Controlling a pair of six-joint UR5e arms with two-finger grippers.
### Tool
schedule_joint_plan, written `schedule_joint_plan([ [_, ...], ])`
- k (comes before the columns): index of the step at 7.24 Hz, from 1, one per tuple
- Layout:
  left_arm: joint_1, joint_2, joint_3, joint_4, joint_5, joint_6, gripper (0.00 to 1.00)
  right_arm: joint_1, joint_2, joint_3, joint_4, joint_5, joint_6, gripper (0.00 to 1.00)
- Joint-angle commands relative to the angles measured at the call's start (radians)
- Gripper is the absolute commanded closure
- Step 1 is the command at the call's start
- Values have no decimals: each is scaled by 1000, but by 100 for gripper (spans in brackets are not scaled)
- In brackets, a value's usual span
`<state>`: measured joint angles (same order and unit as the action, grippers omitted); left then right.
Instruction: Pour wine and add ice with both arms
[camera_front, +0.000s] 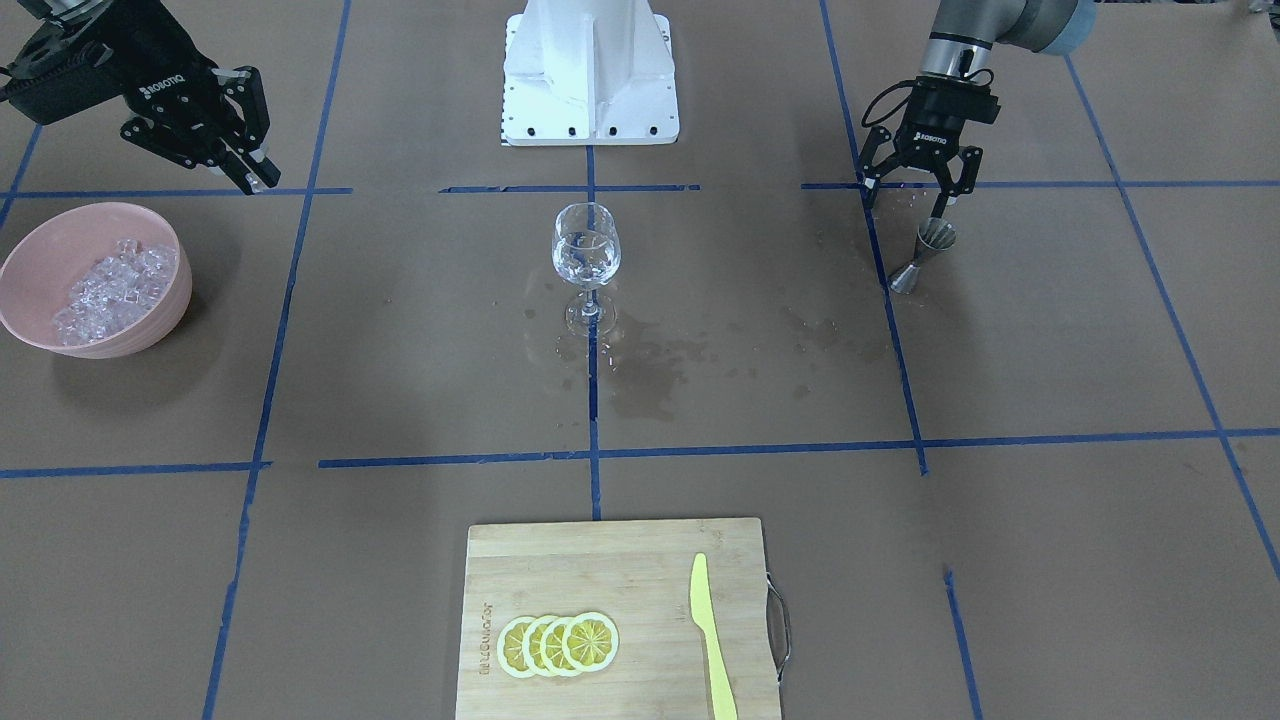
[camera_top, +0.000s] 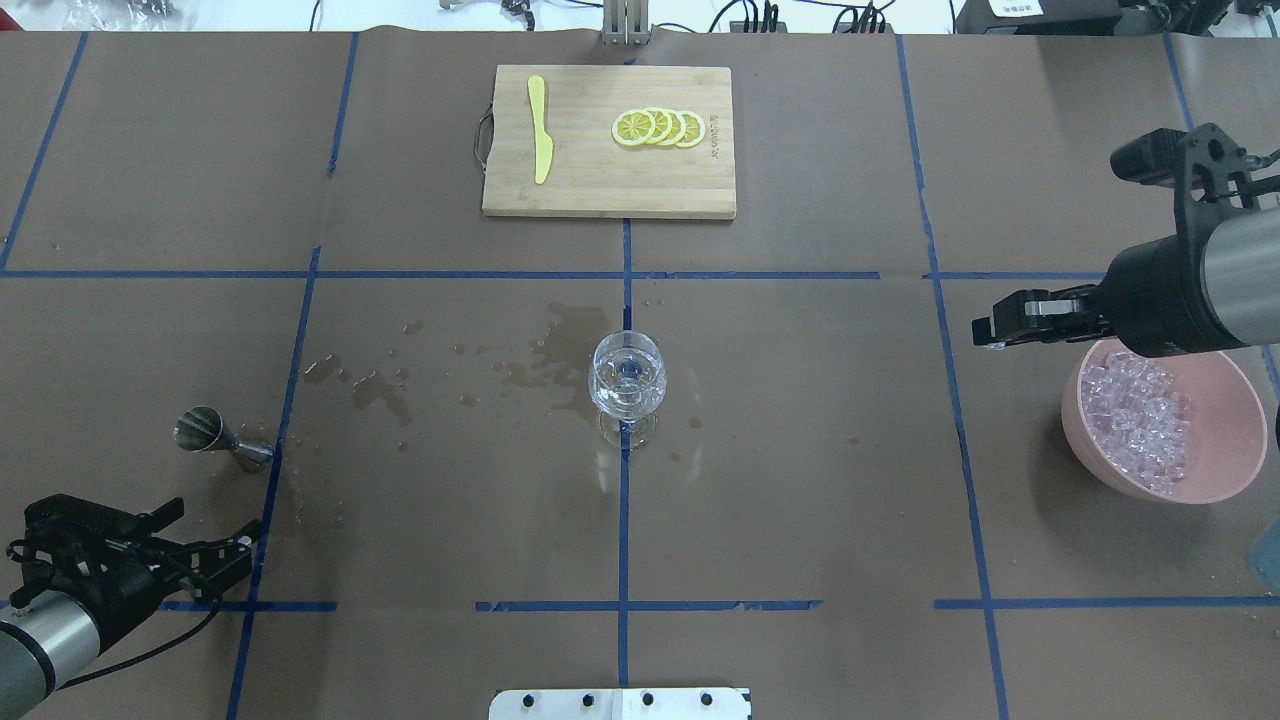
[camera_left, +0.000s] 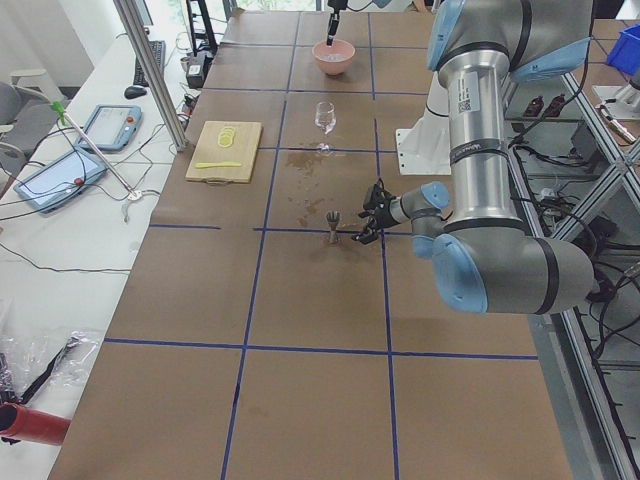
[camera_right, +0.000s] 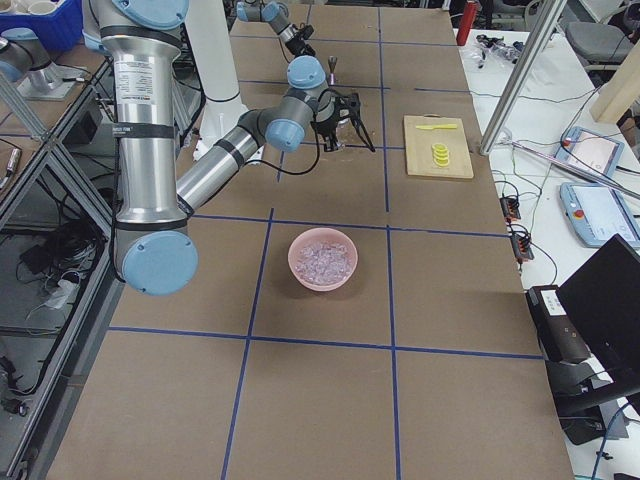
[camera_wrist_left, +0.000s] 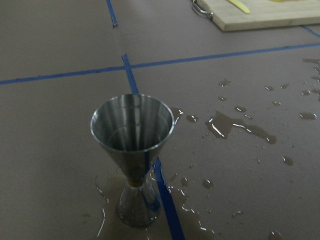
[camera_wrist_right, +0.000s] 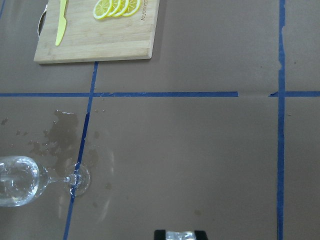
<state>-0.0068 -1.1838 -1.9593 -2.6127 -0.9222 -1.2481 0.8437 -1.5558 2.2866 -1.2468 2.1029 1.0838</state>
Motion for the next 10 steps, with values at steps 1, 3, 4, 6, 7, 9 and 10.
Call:
schedule_joint_plan([
  [1,7,23,-54,81,-123,-34,1,-23,16,4,3,-1,1,100],
  [3,13,26,-84,100,-168,-45,1,-64,98,-2,-2,-3,60,100],
  [4,13,39,-143,190,-211,-45,1,-90,143,-13,-3,-4,83,100],
  [6,13,43,-223,298,-270,-45,1,-124,297,-27,-122,-7,122,100],
  [7,11,50,-228,298,-291,-47,1,-155,407,-39,-243,-21,125,100],
  [9,5,111,-292,322,-363,-45,1,-196,496,-87,-302,-61,125,100],
  [10,2,116,-337,385,-409,-45,1,-209,514,-107,-302,-76,125,100],
])
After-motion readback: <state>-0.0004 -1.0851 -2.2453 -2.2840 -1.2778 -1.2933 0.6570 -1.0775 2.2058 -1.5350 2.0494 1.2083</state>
